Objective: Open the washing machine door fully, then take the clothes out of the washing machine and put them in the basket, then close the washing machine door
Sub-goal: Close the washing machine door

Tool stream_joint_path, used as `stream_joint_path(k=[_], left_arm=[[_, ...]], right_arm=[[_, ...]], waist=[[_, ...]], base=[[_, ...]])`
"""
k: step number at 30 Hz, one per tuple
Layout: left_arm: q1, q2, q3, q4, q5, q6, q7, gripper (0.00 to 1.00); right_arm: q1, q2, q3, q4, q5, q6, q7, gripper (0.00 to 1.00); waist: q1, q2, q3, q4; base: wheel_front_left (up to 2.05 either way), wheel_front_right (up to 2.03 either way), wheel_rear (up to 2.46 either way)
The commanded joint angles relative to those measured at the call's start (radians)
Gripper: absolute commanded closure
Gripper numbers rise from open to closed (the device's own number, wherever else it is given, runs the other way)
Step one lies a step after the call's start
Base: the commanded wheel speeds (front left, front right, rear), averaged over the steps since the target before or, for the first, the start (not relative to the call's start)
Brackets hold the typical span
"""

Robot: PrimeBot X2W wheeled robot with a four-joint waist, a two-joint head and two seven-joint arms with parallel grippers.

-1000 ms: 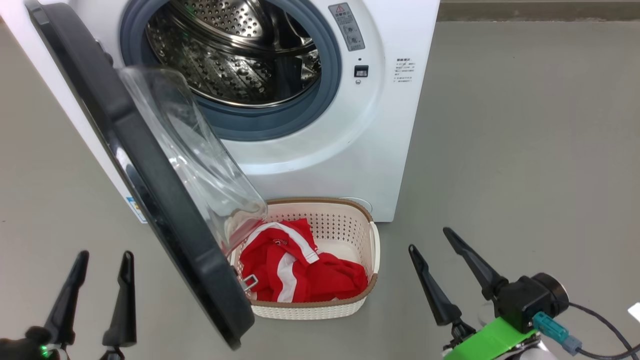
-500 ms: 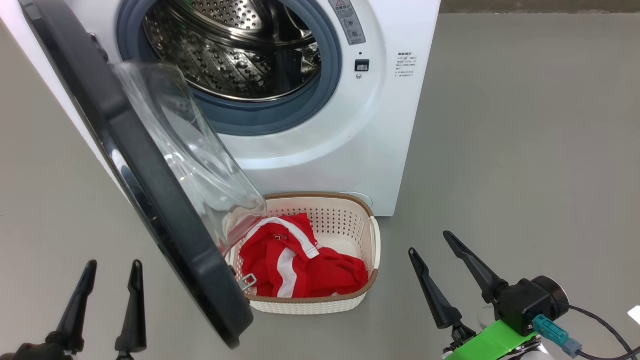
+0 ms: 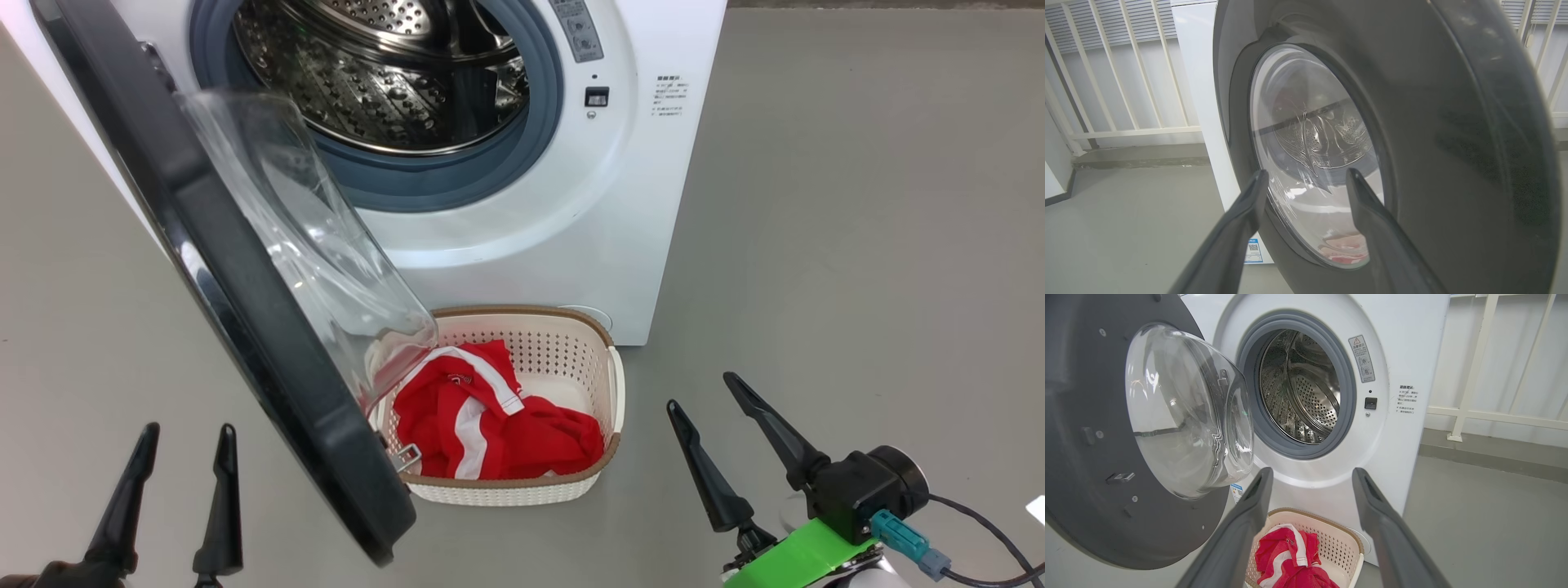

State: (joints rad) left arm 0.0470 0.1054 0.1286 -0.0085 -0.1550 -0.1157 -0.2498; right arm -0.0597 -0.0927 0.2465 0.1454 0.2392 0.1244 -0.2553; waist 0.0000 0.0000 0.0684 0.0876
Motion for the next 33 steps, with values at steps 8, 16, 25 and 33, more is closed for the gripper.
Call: stream_joint_path(k=[8,16,25,33], left_arm=[[-0.020,0.002,0.044,-0.022,0.024,-0.011,-0.012,0.00],[-0.026,-0.007,0.035,0.000,-0.003,-0.013,-0.012,1.00],[-0.125,-0.034,0.110,-0.037,-0.370,-0.014,0.063,1.00],[-0.203,-0.052,0.186,-0.156,-0.847,0.091,0.294,1.00]], right_arm=[[-0.031,-0.003,0.022,-0.022,0.009,0.006,-0.006,0.00],[-0.028,-0.004,0.021,-0.022,0.009,0.006,-0.006,0.00],[-0.029,-0.005,0.024,-0.019,0.011,0.006,-0.006,0.00],[-0.024,-0.003,0.021,-0.017,0.020,0.006,-0.006,0.00]], waist=[[0.0000,0.0000,-0.007,-0.004],[0.0000,0.0000,-0.009,-0.003],[0.0000,0.0000,-0.004,-0.004],[0.0000,0.0000,-0.010,-0.014]], base=[[0.00,0.00,0.00],[0.00,0.00,0.00],[0.00,0.00,0.00],[0.00,0.00,0.00]])
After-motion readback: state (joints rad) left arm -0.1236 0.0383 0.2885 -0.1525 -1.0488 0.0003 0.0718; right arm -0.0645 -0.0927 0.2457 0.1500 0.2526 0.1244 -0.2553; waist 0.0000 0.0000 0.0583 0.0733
